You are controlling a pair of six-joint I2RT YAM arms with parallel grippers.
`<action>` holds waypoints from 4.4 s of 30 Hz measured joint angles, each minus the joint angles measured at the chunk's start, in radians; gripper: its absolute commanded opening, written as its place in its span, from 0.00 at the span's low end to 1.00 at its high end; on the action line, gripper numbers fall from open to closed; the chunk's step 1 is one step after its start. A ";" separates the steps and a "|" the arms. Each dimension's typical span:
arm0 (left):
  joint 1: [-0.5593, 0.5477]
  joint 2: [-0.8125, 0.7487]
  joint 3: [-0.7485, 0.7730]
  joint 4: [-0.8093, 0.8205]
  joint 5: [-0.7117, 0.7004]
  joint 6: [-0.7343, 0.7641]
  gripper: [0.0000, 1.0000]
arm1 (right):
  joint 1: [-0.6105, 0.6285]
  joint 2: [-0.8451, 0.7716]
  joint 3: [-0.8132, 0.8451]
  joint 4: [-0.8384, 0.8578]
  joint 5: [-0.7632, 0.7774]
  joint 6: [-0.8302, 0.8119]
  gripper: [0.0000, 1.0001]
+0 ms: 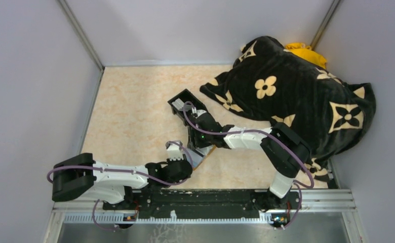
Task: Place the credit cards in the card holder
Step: Insert the credit card into the card holder, then pick up the credit card from the storage box.
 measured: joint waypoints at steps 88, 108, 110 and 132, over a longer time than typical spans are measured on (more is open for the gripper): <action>-0.009 -0.007 0.027 -0.137 -0.139 -0.064 0.31 | 0.137 -0.033 -0.037 -0.105 0.260 0.061 0.05; -0.008 -0.070 0.055 -0.254 -0.219 -0.131 0.32 | 0.092 -0.099 0.111 -0.230 0.265 -0.097 0.28; -0.008 -0.089 0.054 -0.263 -0.219 -0.132 0.32 | 0.084 -0.099 0.150 -0.243 0.263 -0.121 0.32; 0.006 -0.335 0.031 -0.364 -0.237 -0.135 0.48 | -0.148 0.273 0.708 -0.335 0.062 -0.415 0.49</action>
